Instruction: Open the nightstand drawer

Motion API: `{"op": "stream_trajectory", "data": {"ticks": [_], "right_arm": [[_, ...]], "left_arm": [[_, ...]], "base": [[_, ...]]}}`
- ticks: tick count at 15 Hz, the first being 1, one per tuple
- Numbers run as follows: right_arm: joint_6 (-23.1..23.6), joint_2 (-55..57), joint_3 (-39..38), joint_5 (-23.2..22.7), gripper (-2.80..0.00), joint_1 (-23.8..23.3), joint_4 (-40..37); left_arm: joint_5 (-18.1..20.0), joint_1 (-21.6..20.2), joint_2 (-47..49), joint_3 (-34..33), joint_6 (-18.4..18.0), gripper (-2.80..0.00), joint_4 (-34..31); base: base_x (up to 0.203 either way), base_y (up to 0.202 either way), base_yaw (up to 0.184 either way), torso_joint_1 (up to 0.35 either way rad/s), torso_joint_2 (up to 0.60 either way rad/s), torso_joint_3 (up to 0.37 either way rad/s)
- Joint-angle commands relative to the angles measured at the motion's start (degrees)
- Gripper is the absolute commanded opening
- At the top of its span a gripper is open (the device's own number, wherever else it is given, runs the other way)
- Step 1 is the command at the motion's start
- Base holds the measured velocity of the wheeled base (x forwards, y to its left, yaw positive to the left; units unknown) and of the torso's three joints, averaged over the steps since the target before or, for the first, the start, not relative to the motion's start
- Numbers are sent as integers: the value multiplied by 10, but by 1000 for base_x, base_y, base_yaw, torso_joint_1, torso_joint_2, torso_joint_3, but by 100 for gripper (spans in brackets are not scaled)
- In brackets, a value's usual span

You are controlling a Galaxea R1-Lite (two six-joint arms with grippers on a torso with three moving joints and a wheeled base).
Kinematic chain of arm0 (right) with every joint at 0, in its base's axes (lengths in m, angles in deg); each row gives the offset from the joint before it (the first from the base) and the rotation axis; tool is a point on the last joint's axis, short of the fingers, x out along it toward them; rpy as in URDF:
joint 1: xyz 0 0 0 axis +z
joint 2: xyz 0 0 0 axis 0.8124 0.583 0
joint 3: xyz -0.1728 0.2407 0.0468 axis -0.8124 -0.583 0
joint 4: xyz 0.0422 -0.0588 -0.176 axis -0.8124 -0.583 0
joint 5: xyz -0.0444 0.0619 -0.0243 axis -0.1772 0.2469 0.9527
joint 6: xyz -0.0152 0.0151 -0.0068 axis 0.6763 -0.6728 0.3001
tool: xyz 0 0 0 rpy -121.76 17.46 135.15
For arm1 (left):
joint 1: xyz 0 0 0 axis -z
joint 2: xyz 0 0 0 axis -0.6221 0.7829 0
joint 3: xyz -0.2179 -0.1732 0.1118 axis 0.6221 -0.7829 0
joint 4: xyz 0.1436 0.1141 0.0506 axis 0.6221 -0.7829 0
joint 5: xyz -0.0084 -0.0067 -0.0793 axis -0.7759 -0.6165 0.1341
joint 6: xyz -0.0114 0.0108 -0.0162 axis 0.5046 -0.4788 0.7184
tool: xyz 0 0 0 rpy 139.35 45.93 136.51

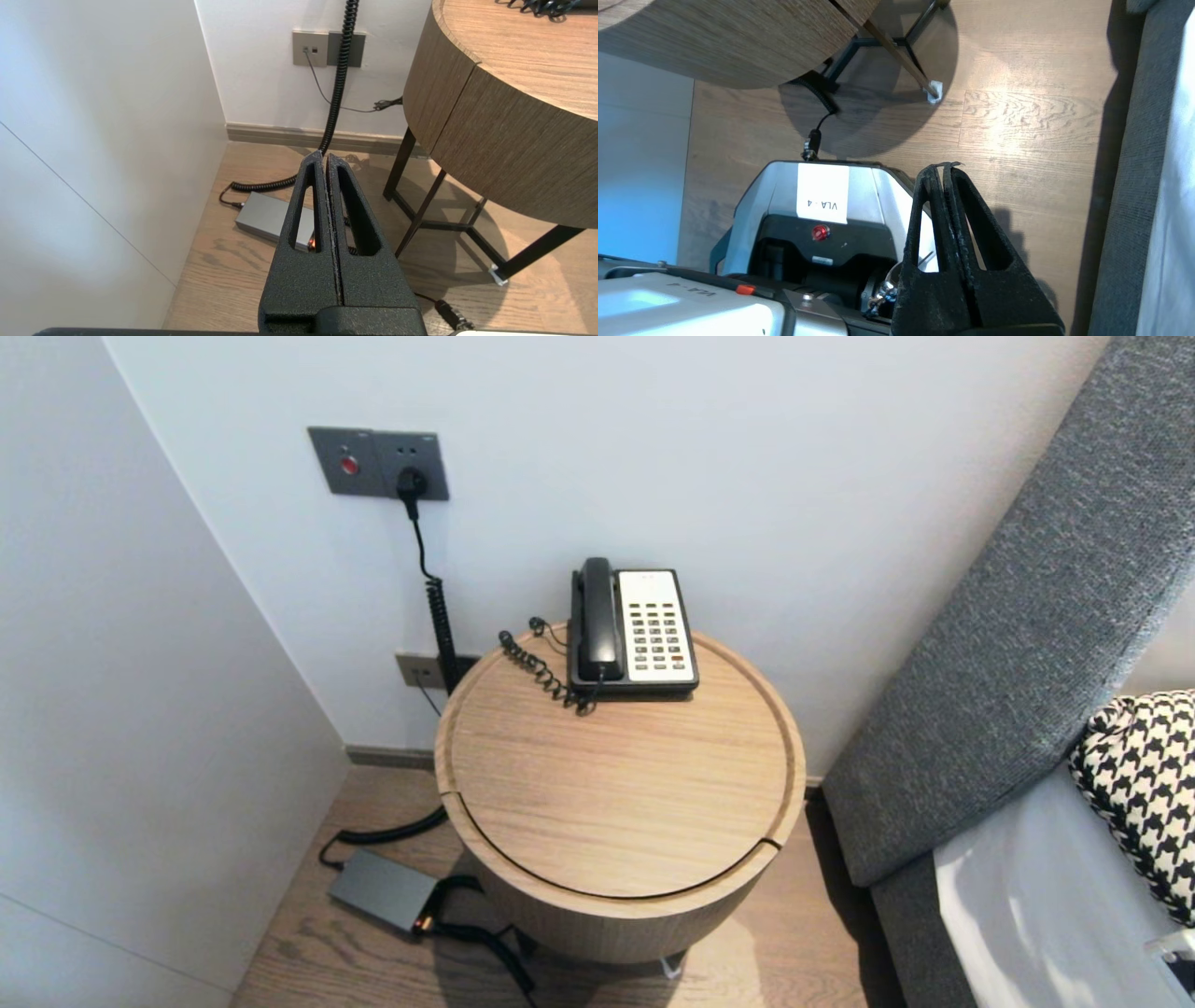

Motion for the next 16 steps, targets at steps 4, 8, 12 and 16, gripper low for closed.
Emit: {"op": "stream_trajectory", "data": {"ticks": [4,8,12,16], "right_arm": [[30,-111,-45,3,-280,-17,-3],[57,-177,-45,25,-280,-25,-49],[79,-234,-50,85,-280,-22,-87],[90,-290,-50,93,-280,-29,-91]], "left_arm": [[0,0,-1,-5,0,-280,0],[0,0,-1,-7,0,-280,0],[0,0,-1,-5,0,-280,0],[0,1,-1,-5,0,-280,0]], "base": [[0,0,0,0,0,0],[0,0,0,0,0,0],[0,0,0,0,0,0],[0,0,0,0,0,0]]}}
